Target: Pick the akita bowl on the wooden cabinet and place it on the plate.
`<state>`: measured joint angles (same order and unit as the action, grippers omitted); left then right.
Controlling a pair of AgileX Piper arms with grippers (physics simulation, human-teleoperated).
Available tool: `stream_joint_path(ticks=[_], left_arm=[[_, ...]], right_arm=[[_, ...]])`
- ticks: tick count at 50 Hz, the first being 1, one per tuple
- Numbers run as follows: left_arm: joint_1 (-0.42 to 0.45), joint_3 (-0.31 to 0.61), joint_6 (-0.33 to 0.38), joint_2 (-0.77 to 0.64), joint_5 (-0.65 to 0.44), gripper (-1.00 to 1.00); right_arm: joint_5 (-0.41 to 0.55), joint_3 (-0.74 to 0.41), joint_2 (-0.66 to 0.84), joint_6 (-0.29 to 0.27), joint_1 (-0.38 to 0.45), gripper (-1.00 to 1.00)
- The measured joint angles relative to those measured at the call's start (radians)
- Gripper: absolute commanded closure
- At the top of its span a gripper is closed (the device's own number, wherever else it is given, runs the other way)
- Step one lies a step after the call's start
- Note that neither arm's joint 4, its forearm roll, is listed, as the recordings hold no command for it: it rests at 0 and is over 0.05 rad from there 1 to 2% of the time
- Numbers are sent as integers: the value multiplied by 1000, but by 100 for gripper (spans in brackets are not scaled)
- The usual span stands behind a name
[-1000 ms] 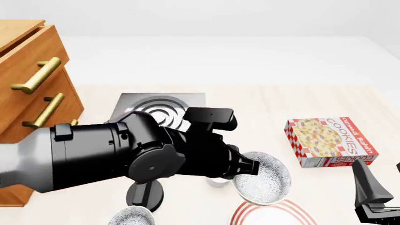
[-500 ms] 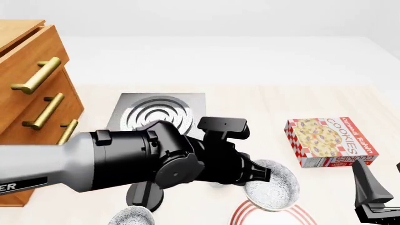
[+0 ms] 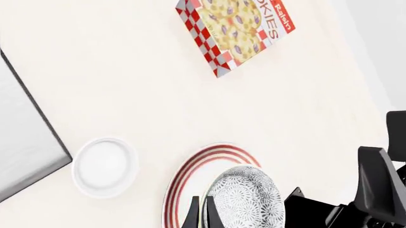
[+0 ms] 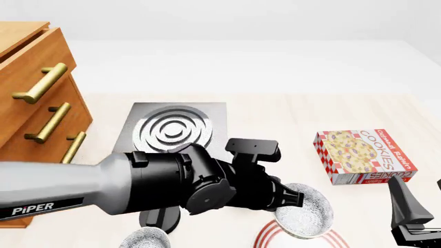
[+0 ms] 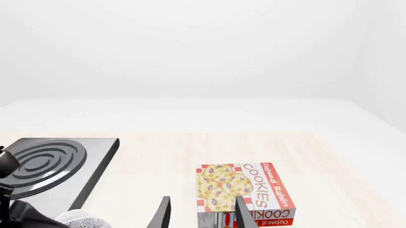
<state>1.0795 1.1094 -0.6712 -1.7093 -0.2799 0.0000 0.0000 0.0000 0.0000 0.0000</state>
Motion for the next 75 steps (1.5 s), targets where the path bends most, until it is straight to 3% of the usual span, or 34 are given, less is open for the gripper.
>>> stream_joint_path(ticks=[75], left_arm=[[10,-26,-71,-124,121,100]], right_arm=[[0,0,0,0,0,-100]])
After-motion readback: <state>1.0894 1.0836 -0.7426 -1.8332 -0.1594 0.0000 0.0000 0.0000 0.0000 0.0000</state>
